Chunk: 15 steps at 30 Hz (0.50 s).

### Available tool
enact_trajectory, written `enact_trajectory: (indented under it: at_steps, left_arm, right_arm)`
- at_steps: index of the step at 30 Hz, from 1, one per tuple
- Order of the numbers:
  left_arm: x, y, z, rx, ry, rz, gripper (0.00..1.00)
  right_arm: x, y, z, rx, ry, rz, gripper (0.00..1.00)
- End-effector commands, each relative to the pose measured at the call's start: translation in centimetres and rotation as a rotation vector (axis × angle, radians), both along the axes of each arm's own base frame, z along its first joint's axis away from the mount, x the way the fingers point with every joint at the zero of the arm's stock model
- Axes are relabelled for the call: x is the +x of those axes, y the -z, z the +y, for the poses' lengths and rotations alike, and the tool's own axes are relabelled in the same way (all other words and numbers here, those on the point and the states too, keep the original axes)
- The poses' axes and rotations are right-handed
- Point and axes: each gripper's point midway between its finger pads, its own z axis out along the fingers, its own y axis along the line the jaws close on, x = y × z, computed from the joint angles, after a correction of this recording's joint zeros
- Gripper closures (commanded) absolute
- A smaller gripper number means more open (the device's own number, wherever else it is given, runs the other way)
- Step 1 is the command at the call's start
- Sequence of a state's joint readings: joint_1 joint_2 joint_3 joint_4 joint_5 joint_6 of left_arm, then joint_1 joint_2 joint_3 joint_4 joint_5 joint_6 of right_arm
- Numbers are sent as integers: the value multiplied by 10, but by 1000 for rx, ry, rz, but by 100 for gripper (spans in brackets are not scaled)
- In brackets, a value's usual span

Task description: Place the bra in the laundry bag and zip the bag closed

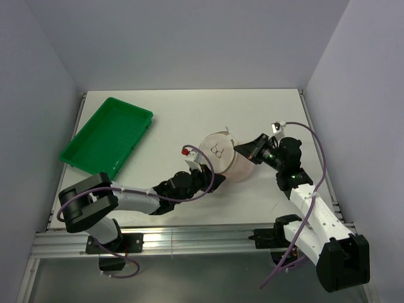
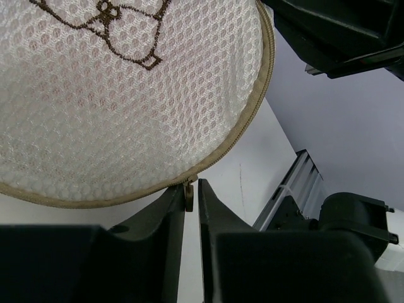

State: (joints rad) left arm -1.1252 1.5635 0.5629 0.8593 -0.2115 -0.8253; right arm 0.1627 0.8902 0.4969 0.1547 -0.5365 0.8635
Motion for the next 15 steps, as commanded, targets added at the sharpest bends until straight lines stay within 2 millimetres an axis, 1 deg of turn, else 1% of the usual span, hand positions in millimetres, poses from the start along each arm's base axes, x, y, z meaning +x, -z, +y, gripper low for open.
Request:
enact_trajectory:
  at_steps: [1,2,5,6,7,9,10,11,13,14,15]
  left_arm:
    - [9,-36,-9,-108,-17,-45,81]
    - [8,-34,-9,-104,-15,-43,83]
    - [7,-30,-5,-90,-20,-38,97]
    - [7,-28,-4,-75,-19,-44,100]
    - [6,-29,-1,-69,-20,-48,100]
    - [6,-26,5,-39,-29,-58,100]
    - [5,-22,12,-14,-37,-56,100]
    - [6,-20,18,-1,-54,-61,100]
    - [3,-15,33,27,-71,-60,100]
    - [2,-14,38,39,-79,-64,100]
    - [4,-13,44,46,-103,-66,100]
  right_arm:
    - [0,-15,1,18,-13,-66,100]
    - [0,-13,2,20,-14,-63,100]
    - [1,-14,2,20,-15,-64,100]
    - [2,-14,1,17,-13,-63,100]
    - [1,-13,1,10,-11,-57,100]
    - [4,-18,-2,-7,5,-66,100]
    - [5,-13,-5,-36,20,-53,100]
    - [8,-20,-7,-47,26,-65,100]
    - [11,-16,-10,-80,39,-51,100]
    - [14,-22,-10,-87,42,-63,100]
    - [16,-20,-11,-94,44,-58,100]
